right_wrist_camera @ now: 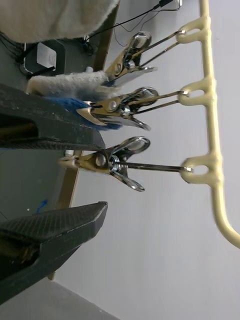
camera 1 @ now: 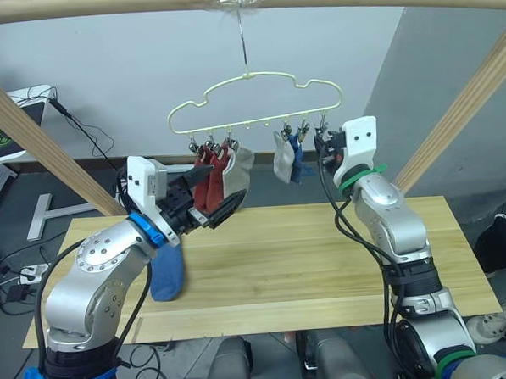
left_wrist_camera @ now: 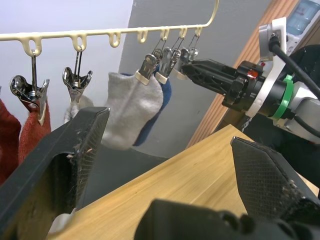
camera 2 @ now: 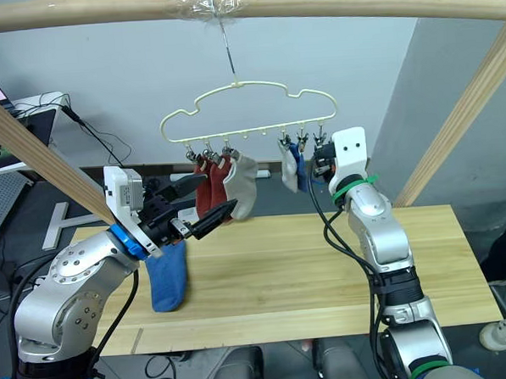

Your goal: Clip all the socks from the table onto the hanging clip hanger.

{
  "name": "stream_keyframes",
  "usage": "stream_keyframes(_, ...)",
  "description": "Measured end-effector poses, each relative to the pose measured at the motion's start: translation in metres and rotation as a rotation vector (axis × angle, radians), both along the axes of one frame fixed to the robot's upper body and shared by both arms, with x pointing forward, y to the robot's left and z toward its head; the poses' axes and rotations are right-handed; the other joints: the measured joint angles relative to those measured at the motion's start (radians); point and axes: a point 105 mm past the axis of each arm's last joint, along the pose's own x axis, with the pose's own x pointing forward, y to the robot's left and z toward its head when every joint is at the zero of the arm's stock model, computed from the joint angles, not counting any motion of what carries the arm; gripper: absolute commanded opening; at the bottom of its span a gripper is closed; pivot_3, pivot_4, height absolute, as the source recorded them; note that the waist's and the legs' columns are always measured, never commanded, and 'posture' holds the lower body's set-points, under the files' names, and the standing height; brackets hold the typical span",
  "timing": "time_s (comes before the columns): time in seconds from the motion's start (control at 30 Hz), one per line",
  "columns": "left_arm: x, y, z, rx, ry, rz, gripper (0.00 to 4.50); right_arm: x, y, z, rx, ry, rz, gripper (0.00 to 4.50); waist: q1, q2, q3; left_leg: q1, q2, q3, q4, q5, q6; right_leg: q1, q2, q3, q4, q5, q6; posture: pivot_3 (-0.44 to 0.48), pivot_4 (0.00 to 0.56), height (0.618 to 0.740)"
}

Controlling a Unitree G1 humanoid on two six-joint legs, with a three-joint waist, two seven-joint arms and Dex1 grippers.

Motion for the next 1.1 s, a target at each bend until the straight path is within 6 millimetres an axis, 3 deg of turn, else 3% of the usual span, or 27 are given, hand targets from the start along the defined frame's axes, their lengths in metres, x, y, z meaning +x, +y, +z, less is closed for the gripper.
stream_keyframes(0.27,0.001,0.000,0.003,-0.002,-0.010,0.004,4.50,0.003,0.009,0.012,0.007,-0.041,0.012,1.60,0.001,0.000,0.000,0.000,0.000,0.000,0.000,0.000,0.000,0.000,0.000,0.000,0.000,0.000,0.000,0.098,0.237,0.740)
stream_keyframes(0.53,0.003,-0.008,0.021,-0.015,-0.056,-0.023,4.50,0.007,0.016,0.015,0.007,-0.041,0.024,1.60,0.006,0.000,0.000,0.000,0.000,0.000,0.000,0.000,0.000,0.000,0.000,0.000,0.000,0.002,-0.004,0.101,0.235,0.740)
stream_keyframes(1.1,0.004,-0.012,0.031,-0.022,-0.080,-0.031,4.50,0.010,0.021,0.016,0.016,-0.055,0.043,1.60,0.007,0.000,0.000,0.000,0.000,0.000,0.000,0.000,0.000,0.000,0.000,-0.001,0.001,0.003,-0.004,0.101,0.233,0.740)
